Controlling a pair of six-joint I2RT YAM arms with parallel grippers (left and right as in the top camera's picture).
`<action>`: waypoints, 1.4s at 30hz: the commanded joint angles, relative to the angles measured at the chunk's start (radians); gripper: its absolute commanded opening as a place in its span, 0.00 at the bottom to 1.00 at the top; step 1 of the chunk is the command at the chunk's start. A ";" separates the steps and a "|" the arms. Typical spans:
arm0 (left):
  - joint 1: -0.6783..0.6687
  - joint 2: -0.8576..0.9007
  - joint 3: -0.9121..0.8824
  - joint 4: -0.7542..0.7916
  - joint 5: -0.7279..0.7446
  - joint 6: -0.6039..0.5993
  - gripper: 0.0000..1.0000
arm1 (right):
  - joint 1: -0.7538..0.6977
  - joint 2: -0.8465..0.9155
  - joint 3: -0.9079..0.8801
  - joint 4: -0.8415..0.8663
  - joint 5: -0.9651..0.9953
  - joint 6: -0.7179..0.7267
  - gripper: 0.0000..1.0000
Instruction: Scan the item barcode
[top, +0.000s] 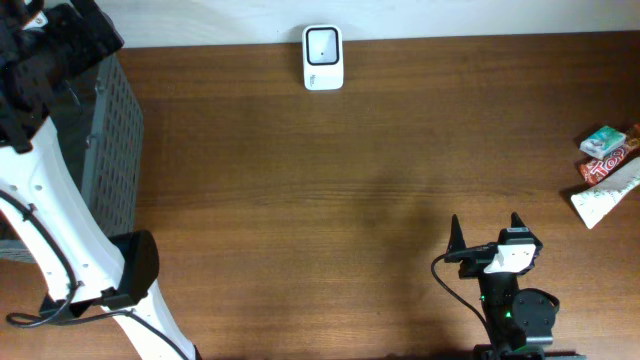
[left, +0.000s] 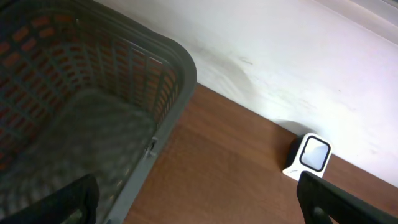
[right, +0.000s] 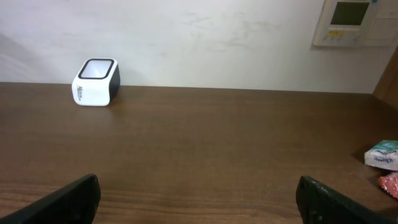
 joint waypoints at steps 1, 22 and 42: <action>0.006 -0.013 0.003 0.000 -0.007 0.016 0.99 | -0.008 -0.008 -0.007 -0.003 0.006 0.008 0.99; -0.093 -0.030 0.003 0.016 -0.026 0.020 0.99 | -0.008 -0.008 -0.007 -0.003 0.006 0.008 0.99; -0.411 -0.765 -1.517 0.705 -0.010 0.636 0.99 | -0.008 -0.008 -0.007 -0.003 0.006 0.008 0.99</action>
